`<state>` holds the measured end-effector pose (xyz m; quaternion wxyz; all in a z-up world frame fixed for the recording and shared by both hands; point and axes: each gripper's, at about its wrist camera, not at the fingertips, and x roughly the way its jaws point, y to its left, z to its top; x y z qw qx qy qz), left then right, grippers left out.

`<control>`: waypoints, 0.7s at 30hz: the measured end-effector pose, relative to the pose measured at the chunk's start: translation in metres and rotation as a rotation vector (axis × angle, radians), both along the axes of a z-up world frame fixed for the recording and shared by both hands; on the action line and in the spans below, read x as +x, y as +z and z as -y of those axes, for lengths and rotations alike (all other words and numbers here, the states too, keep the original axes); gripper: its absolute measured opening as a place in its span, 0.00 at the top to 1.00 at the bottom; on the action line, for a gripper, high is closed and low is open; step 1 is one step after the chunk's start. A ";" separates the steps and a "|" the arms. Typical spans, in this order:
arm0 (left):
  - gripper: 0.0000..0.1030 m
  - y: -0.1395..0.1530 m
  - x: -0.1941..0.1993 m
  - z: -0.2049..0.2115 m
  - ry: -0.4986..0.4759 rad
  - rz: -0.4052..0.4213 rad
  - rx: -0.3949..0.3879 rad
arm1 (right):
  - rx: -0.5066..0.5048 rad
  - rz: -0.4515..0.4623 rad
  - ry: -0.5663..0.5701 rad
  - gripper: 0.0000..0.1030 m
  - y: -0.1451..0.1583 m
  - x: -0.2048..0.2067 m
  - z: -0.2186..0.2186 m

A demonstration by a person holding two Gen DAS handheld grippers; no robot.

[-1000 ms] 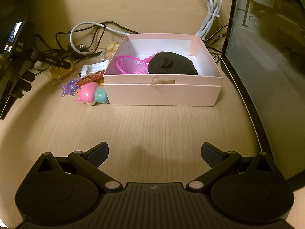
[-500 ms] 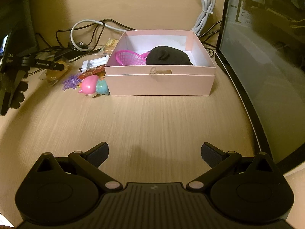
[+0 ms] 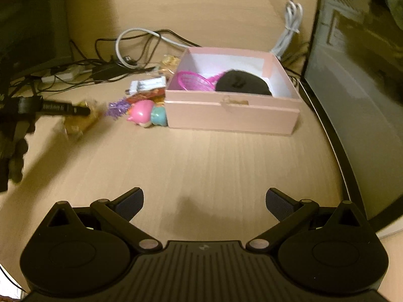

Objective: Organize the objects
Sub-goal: 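Grasp the yellow packaged bread bun with the left tool, then grasp the red quail-egg packet with the right tool while the left tool holds the bread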

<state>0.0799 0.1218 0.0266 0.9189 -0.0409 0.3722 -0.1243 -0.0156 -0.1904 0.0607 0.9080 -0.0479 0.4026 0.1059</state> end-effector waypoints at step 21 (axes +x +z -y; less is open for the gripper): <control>0.55 0.011 -0.092 -0.032 0.185 -0.090 -0.176 | -0.473 0.327 0.423 0.27 -0.013 0.092 -0.168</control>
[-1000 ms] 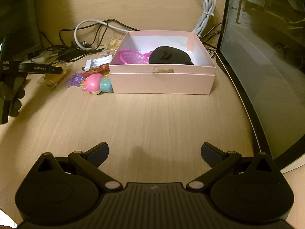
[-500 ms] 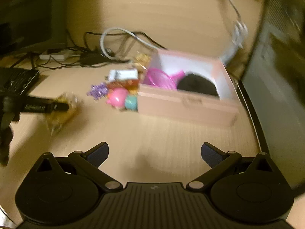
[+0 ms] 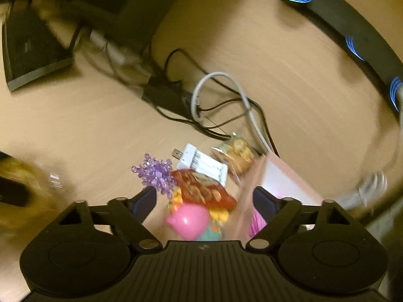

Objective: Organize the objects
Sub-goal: 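Grasp the red quail-egg packet with the right tool while the left tool holds the bread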

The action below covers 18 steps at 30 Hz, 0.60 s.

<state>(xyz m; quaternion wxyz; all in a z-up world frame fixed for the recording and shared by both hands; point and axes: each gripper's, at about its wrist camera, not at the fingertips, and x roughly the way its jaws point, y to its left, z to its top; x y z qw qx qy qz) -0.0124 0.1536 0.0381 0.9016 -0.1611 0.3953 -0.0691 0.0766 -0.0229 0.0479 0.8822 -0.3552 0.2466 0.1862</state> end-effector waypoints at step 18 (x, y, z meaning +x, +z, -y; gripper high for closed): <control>0.55 0.004 -0.002 -0.002 -0.006 -0.013 -0.033 | 0.013 -0.077 -0.013 0.94 -0.014 -0.018 -0.005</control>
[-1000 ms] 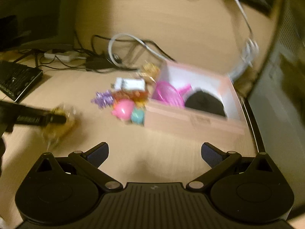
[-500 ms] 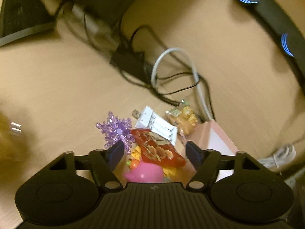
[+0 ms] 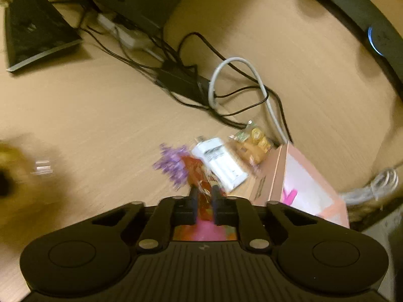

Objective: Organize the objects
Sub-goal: 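Grasp the red quail-egg packet with the right tool while the left tool holds the bread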

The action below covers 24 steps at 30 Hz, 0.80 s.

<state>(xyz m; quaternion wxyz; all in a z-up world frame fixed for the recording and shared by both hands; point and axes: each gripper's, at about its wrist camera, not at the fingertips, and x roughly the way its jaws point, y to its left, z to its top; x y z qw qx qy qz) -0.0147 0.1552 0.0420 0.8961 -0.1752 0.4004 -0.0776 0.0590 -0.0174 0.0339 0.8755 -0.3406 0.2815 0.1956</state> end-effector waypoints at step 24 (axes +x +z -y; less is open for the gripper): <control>0.55 -0.001 0.004 0.035 -0.031 -0.017 0.032 | 0.337 -0.192 -0.184 0.16 0.022 -0.094 0.128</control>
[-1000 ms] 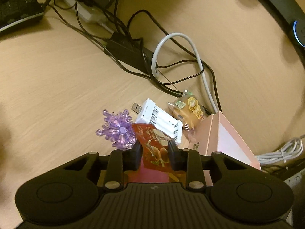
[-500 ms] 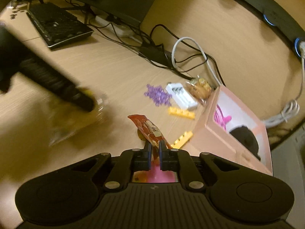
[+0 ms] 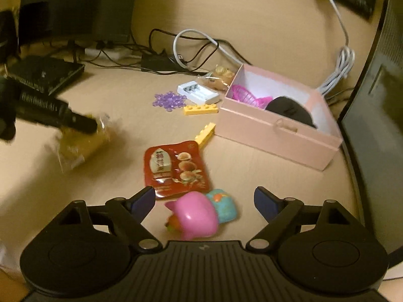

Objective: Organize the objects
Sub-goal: 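Carry the bread bun and quail-egg packet toward the pink box with both tools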

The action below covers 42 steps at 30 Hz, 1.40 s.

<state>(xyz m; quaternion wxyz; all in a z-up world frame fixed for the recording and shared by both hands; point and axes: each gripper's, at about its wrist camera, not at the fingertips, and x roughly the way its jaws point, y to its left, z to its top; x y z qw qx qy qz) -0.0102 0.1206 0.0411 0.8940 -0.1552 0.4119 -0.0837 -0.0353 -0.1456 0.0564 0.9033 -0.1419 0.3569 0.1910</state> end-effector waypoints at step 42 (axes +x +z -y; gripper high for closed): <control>0.56 0.004 -0.008 0.070 -0.343 -0.024 -0.030 | -0.012 -0.101 -0.243 0.29 0.018 0.003 0.066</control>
